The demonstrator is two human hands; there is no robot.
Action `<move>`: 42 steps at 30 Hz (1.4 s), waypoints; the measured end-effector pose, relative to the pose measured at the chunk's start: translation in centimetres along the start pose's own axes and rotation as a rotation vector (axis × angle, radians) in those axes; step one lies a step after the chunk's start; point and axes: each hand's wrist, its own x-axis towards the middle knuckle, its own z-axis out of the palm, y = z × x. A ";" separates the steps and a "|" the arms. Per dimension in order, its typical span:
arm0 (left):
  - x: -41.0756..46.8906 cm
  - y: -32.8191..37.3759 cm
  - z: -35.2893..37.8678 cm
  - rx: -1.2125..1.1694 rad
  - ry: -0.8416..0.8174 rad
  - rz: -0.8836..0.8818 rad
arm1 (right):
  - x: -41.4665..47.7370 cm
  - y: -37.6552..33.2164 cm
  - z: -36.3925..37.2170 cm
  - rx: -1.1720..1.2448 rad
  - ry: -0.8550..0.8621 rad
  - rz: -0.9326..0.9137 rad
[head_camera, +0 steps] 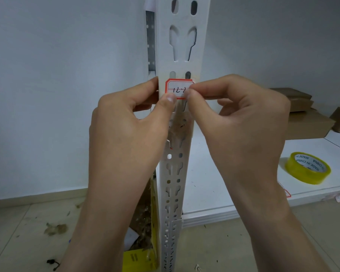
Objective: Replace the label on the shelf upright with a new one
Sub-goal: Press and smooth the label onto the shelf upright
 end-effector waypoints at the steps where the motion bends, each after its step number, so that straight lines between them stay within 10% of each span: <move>1: 0.0 0.0 0.0 -0.003 -0.001 -0.001 | 0.0 0.0 0.0 0.024 0.017 0.012; 42: 0.1 -0.1 0.0 0.007 -0.005 -0.025 | -0.2 0.1 0.1 0.041 -0.042 0.049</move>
